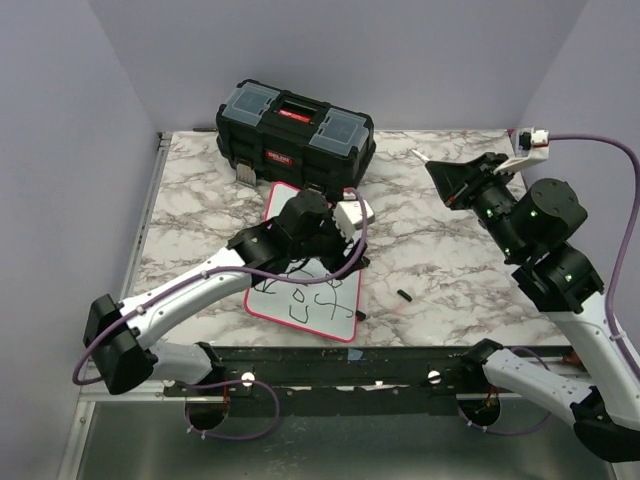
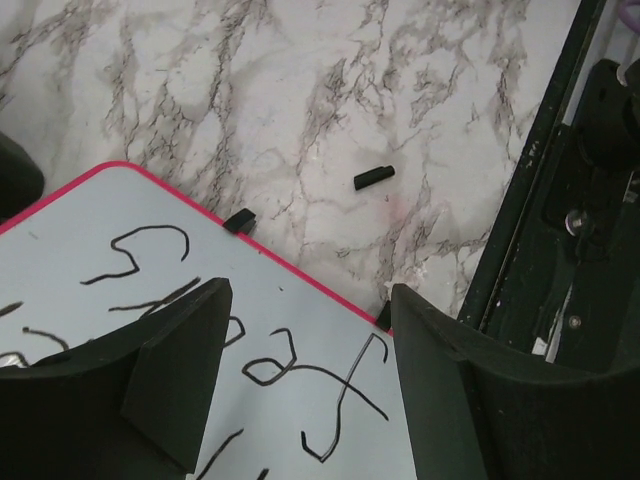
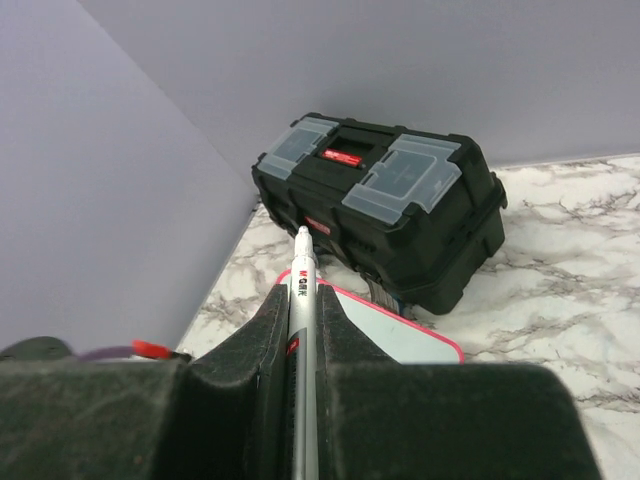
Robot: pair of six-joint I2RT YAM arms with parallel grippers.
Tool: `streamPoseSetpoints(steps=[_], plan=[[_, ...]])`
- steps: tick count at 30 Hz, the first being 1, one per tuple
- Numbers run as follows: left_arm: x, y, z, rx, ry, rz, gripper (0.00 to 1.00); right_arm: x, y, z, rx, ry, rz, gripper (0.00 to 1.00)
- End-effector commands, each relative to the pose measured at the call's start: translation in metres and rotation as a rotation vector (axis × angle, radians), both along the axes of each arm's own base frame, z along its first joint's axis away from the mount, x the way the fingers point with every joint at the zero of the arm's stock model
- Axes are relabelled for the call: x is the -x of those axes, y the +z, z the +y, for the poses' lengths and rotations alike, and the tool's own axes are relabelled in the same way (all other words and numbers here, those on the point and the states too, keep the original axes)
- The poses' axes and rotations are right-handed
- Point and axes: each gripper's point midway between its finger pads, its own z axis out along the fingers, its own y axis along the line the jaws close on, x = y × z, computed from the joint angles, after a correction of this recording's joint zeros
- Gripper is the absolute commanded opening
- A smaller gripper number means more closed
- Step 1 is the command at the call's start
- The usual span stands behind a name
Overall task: Write a sentence on the whiteboard
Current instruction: Pick up the pen cap from the center of the board.
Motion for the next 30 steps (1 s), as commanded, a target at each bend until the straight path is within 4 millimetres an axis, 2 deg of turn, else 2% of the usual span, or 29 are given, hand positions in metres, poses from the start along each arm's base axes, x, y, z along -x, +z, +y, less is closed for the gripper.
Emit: streamPoseSetpoints(steps=[1, 3, 8, 14, 18, 24, 27, 30], plan=[[-0.008, 0.002, -0.039, -0.013, -0.125, -0.121, 0.64, 0.02, 0.039, -0.002, -0.074, 0.047, -0.074, 0.01], [-0.008, -0.01, -0.053, -0.054, -0.164, -0.138, 0.6, 0.026, 0.049, -0.004, -0.09, 0.053, -0.096, 0.01], [-0.005, -0.035, -0.09, -0.111, -0.257, -0.155, 0.6, 0.036, 0.069, -0.011, -0.106, 0.056, -0.132, 0.01], [0.005, -0.052, -0.121, -0.155, -0.364, -0.181, 0.6, 0.042, 0.072, -0.015, -0.103, 0.057, -0.136, 0.01], [0.007, -0.071, -0.132, -0.193, -0.425, -0.2, 0.59, 0.045, 0.071, -0.015, -0.107, 0.065, -0.136, 0.01], [0.016, -0.112, -0.14, -0.237, -0.55, -0.206, 0.57, 0.048, 0.073, -0.012, -0.113, 0.09, -0.135, 0.01], [0.021, -0.132, -0.144, -0.255, -0.612, -0.188, 0.5, 0.048, 0.071, -0.01, -0.114, 0.096, -0.127, 0.01], [0.021, -0.148, -0.148, -0.27, -0.641, -0.181, 0.5, 0.048, 0.069, -0.01, -0.115, 0.097, -0.122, 0.01]])
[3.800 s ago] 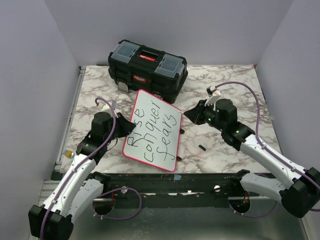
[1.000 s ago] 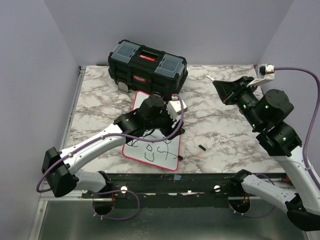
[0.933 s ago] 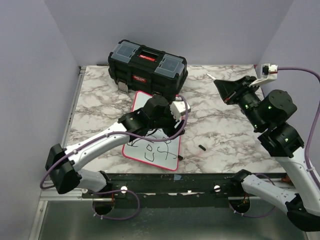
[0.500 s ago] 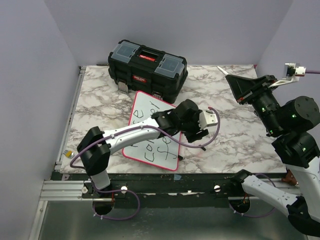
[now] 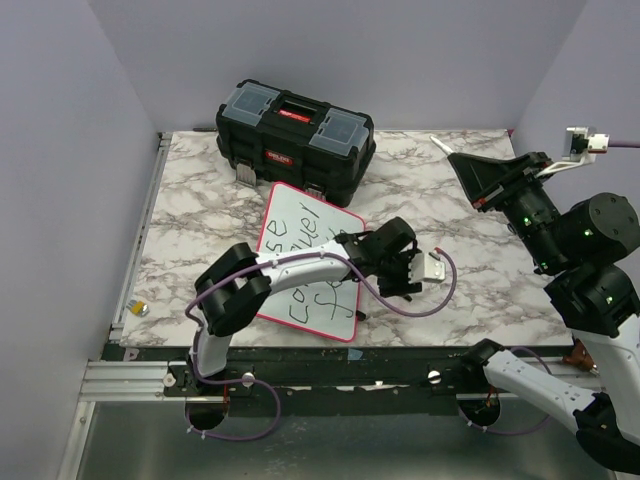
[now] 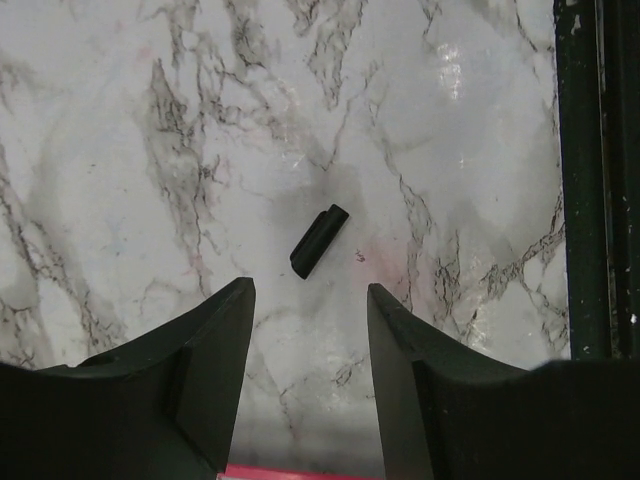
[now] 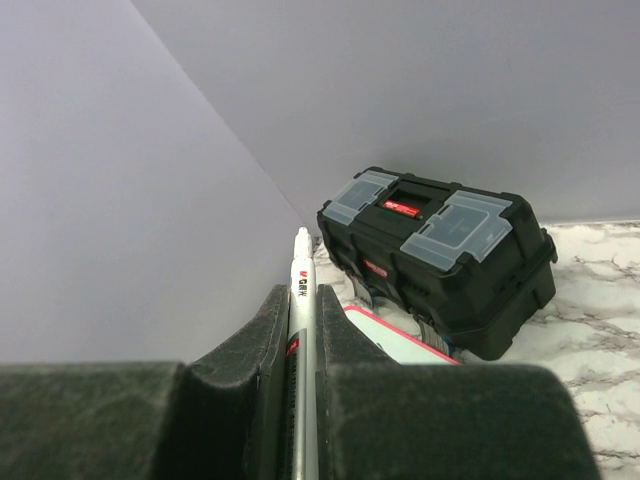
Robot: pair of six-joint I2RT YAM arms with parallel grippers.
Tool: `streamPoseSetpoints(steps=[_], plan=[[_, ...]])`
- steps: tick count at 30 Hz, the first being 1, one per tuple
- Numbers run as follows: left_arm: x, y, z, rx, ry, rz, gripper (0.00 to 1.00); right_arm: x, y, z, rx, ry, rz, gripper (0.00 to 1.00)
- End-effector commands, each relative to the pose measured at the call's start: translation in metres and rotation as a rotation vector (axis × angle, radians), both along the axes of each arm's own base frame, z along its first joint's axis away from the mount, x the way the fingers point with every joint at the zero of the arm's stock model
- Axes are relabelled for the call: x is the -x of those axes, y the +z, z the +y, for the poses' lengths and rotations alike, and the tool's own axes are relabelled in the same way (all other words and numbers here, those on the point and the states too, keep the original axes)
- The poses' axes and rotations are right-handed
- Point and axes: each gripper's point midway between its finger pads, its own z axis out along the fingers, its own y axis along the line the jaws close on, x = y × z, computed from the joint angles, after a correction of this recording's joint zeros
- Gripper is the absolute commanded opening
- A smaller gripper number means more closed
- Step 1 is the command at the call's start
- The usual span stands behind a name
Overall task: Write a sentence on the whiteboard
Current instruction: Pick up the pen cap from the center of the board.
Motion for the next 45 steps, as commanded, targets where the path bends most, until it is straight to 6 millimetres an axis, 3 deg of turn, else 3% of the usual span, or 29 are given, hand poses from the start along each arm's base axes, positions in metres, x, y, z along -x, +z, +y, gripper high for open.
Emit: streamPoseSetpoints(steps=[1, 16, 25, 29, 34, 40, 45], plan=[[0.008, -0.018, -0.014, 0.003, -0.119, -0.001, 0.5, 0.008, 0.0, 0.003, -0.001, 0.036, 0.011, 0.01], [-0.006, -0.058, -0.027, -0.078, -0.124, -0.004, 0.5, 0.011, -0.004, 0.002, -0.001, 0.04, 0.018, 0.01], [-0.005, -0.079, -0.019, -0.141, -0.119, 0.012, 0.48, 0.012, -0.006, 0.002, -0.001, 0.043, 0.019, 0.01], [-0.006, -0.091, -0.014, -0.177, -0.111, 0.023, 0.41, 0.011, -0.007, 0.002, -0.002, 0.044, 0.02, 0.01], [-0.005, -0.103, -0.008, -0.215, -0.108, 0.03, 0.2, 0.011, -0.008, 0.003, -0.002, 0.044, 0.025, 0.01], [0.002, -0.093, -0.009, -0.176, -0.115, 0.055, 0.02, 0.009, -0.013, 0.002, 0.002, 0.033, 0.037, 0.01], [0.008, -0.049, -0.02, -0.061, -0.094, 0.077, 0.0, 0.006, -0.017, -0.001, 0.01, 0.009, 0.044, 0.01]])
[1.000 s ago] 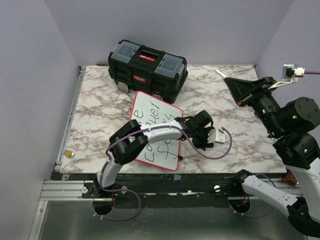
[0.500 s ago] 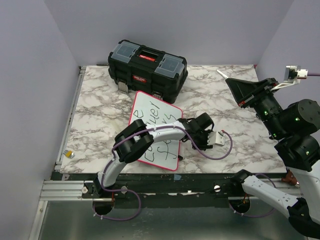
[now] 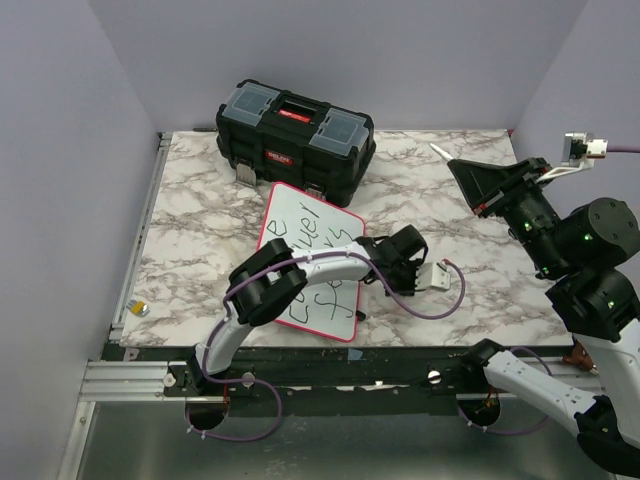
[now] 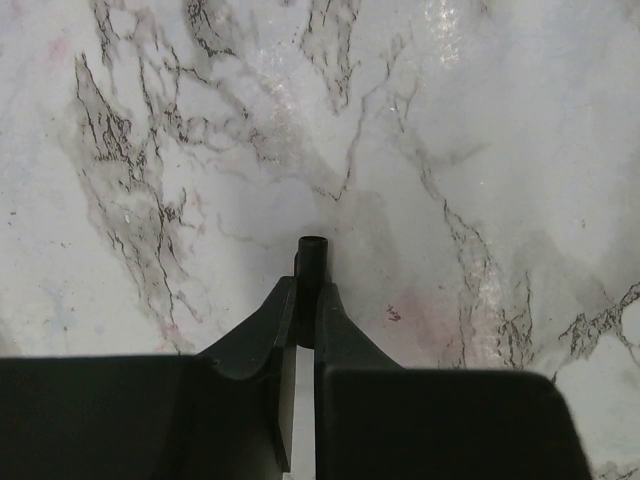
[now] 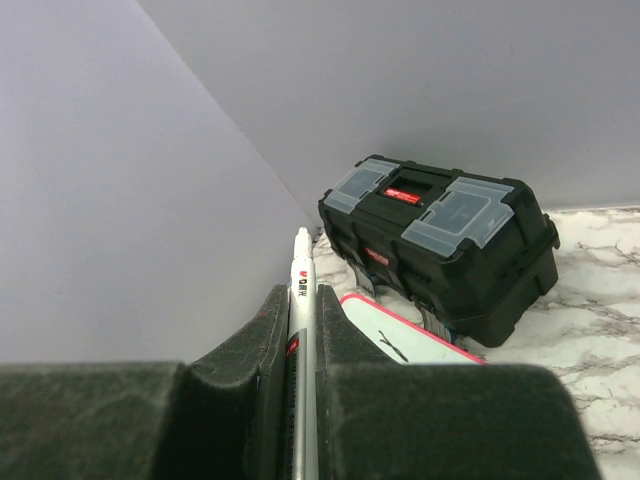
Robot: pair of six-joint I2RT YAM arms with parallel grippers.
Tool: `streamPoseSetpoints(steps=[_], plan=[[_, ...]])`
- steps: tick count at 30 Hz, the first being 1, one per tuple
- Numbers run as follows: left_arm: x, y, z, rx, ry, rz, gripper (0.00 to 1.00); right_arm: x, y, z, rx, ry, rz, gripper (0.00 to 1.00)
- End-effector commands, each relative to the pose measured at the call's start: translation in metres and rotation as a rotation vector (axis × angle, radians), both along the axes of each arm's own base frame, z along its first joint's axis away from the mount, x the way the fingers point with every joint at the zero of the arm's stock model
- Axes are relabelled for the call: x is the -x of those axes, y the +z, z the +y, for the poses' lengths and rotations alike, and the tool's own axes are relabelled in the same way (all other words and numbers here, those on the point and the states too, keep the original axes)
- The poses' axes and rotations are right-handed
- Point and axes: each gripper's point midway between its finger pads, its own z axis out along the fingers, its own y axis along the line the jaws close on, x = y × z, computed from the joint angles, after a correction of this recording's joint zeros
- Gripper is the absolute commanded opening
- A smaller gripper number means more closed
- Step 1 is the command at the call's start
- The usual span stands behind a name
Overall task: Write a sentence on the whiteboard
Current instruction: Pick up the pen cap from the center of the board, then insert the whiteboard marker without the cap into the pen cap.
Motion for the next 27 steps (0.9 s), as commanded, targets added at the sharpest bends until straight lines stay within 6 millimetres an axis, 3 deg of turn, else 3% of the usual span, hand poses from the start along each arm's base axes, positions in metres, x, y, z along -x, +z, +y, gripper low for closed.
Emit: streamPoseSetpoints(steps=[1, 7, 14, 22, 27], plan=[[0.019, 0.036, -0.001, 0.08, 0.001, 0.063, 0.0, 0.0, -0.01, -0.002, 0.013, -0.01, 0.024, 0.01], [0.027, 0.097, 0.0, 0.213, 0.002, 0.051, 0.0, -0.001, -0.008, 0.001, 0.016, -0.001, 0.021, 0.01], [0.04, 0.151, 0.024, 0.285, 0.006, 0.038, 0.0, 0.001, -0.003, 0.006, 0.012, 0.027, 0.012, 0.01], [0.051, 0.212, 0.076, 0.353, 0.042, -0.014, 0.0, 0.006, 0.004, 0.019, 0.024, 0.103, 0.003, 0.01], [0.052, 0.238, 0.119, 0.408, 0.093, -0.05, 0.0, 0.011, 0.003, 0.031, 0.041, 0.175, 0.006, 0.01]])
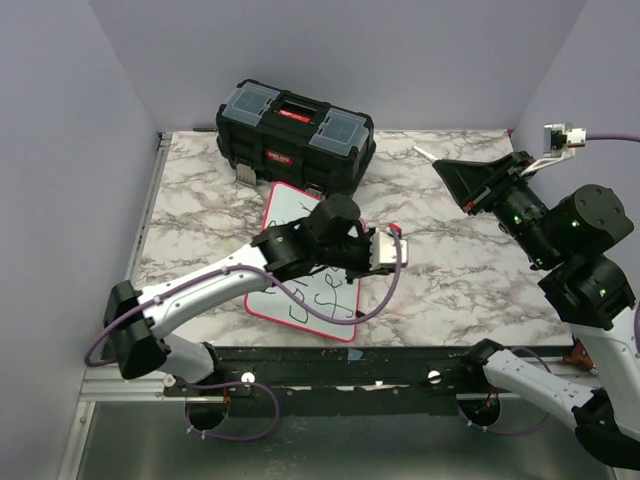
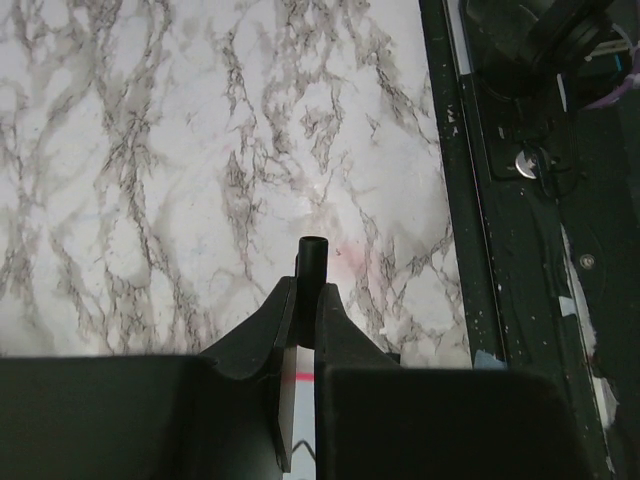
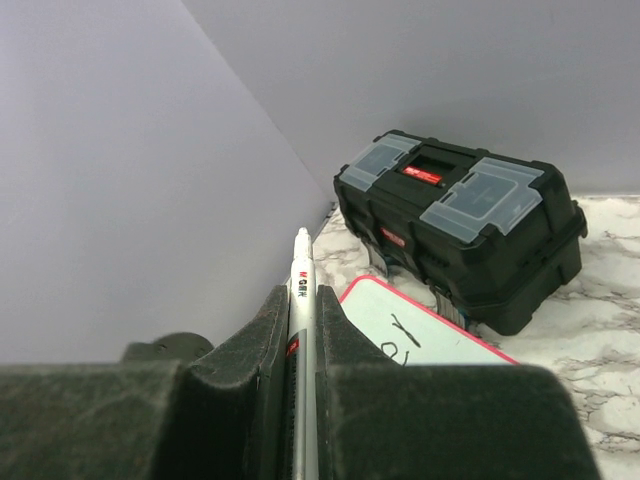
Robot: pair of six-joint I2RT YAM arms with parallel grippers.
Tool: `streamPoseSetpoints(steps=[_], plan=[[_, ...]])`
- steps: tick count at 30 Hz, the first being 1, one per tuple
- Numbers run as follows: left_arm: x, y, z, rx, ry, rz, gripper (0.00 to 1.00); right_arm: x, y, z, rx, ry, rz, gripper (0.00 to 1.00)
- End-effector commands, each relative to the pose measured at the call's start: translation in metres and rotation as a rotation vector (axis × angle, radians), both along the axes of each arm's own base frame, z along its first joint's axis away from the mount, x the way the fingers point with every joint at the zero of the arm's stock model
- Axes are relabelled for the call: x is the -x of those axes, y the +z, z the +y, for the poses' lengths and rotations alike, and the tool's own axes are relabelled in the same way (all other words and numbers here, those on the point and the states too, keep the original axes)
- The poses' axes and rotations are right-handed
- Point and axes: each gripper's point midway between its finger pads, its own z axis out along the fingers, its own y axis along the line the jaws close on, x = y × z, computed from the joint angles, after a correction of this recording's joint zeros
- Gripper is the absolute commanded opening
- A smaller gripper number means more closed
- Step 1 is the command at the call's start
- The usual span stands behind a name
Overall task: Write a sentence on the whiteboard
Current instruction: Insert the whiteboard marker without the cap into the pen cap.
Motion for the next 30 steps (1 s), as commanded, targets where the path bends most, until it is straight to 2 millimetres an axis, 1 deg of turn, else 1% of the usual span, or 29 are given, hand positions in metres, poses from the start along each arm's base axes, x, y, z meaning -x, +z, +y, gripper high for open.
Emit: streamPoseSetpoints(steps=[1, 2, 4, 6, 8, 10, 11, 14, 17, 20, 23, 27, 30], plan=[[0.004, 0.025, 0.044, 0.052, 0.048, -0.009, 0.0, 0.015, 0.006, 0.015, 0.014, 0.116, -0.011, 0.01], [0.004, 0.033, 0.054, 0.073, 0.061, -0.02, 0.0, 0.016, 0.004, 0.019, 0.022, 0.14, -0.005, 0.01], [0.004, 0.04, 0.071, 0.098, 0.086, -0.033, 0.0, 0.019, -0.003, 0.028, 0.04, 0.191, 0.01, 0.01], [0.001, 0.044, 0.087, 0.112, 0.118, -0.054, 0.0, 0.022, -0.012, 0.039, 0.058, 0.252, 0.028, 0.01], [-0.003, 0.043, 0.101, 0.131, 0.158, -0.08, 0.0, 0.024, -0.022, 0.049, 0.078, 0.314, 0.049, 0.01], [-0.006, 0.048, 0.11, 0.172, 0.193, -0.127, 0.0, 0.028, -0.032, 0.06, 0.096, 0.383, 0.074, 0.01], [-0.007, 0.054, 0.114, 0.202, 0.205, -0.141, 0.0, 0.029, -0.038, 0.066, 0.106, 0.416, 0.088, 0.01], [-0.013, 0.058, 0.125, 0.233, 0.251, -0.149, 0.0, 0.035, -0.055, 0.081, 0.134, 0.519, 0.135, 0.01], [-0.016, 0.064, 0.133, 0.271, 0.285, -0.177, 0.0, 0.04, -0.072, 0.091, 0.15, 0.597, 0.178, 0.01], [-0.022, 0.063, 0.138, 0.308, 0.317, -0.18, 0.0, 0.043, -0.087, 0.098, 0.164, 0.656, 0.214, 0.01], [-0.026, 0.059, 0.142, 0.312, 0.34, -0.182, 0.0, 0.048, -0.101, 0.102, 0.18, 0.71, 0.253, 0.01], [-0.029, 0.06, 0.143, 0.337, 0.355, -0.181, 0.0, 0.05, -0.12, 0.107, 0.187, 0.746, 0.303, 0.01], [-0.031, 0.061, 0.145, 0.351, 0.368, -0.18, 0.0, 0.05, -0.13, 0.108, 0.193, 0.756, 0.324, 0.01]])
